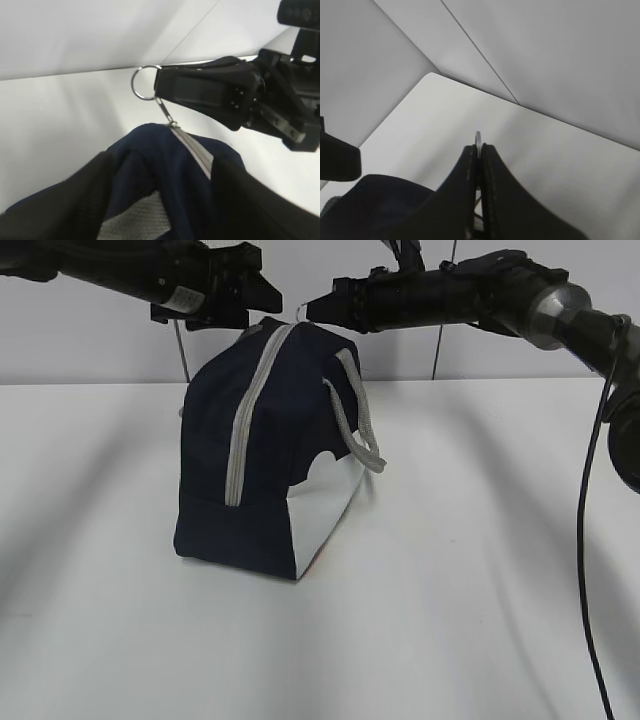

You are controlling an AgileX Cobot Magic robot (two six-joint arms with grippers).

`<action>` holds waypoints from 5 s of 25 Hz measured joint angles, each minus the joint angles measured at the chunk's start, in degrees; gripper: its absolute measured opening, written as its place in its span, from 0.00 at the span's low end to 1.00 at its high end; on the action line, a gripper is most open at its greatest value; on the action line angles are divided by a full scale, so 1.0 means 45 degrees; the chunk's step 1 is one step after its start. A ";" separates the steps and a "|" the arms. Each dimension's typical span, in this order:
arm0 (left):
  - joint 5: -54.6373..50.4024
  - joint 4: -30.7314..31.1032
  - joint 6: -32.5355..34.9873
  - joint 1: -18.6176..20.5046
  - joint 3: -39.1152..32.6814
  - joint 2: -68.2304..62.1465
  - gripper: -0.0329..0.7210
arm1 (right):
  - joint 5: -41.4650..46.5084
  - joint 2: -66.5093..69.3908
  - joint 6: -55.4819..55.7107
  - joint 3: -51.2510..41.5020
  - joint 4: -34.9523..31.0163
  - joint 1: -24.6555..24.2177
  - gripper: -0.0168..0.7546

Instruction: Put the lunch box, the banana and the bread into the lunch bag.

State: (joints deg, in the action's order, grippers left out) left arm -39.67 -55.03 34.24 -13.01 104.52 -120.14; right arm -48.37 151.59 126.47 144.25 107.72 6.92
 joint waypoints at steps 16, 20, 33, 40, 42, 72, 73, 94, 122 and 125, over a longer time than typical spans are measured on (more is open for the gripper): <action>0.0683 -0.0038 0.0000 -0.0377 0.0000 -0.0767 0.56 | -0.0027 0.0000 0.0106 0.0000 0.0000 -0.0029 0.00; 0.0540 -0.0054 0.0000 -0.0400 0.0000 -0.0822 0.37 | -0.0027 0.0000 0.0106 0.0000 0.0000 -0.0029 0.00; 0.0404 0.0416 0.0040 -0.0413 0.0000 -0.0386 0.08 | -0.0003 0.0000 0.0265 0.0000 0.0000 -0.0179 0.00; -0.0391 0.0882 0.0257 -0.0413 0.0000 0.0067 0.08 | -0.0003 -0.0024 0.0451 0.0000 -0.0050 -0.0258 0.00; -0.0683 0.0881 0.0370 -0.0413 0.0000 0.0109 0.08 | -0.0003 -0.0024 0.0451 0.0000 -0.0050 -0.0258 0.00; -0.2075 -0.0629 0.3043 -0.0613 -0.0021 0.0579 0.07 | -0.0467 0.0370 -0.0087 0.0048 -0.1952 -0.0258 0.00; -0.2026 -0.0584 0.3043 -0.0652 -0.0021 0.0579 0.07 | -0.0496 0.0421 -0.0087 0.0048 -0.1952 -0.0258 0.00; -0.2024 -0.0167 0.3053 -0.0729 -0.0112 0.0588 0.07 | -0.1262 0.1078 -0.0156 0.0147 -0.3247 -0.0320 0.00; -0.2477 -0.0359 0.3674 -0.0843 -0.0112 0.0759 0.07 | -0.3012 0.1103 -0.1278 0.0123 -0.3081 -0.0916 0.00; -0.2369 -0.0359 0.3674 -0.0839 -0.0112 0.0731 0.07 | -0.2935 0.1080 -0.1254 0.0123 -0.2561 -0.0916 0.00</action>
State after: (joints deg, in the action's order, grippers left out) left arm -50.33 -56.64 50.78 -16.79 104.02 -116.85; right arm -61.58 156.45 120.83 144.80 96.19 2.80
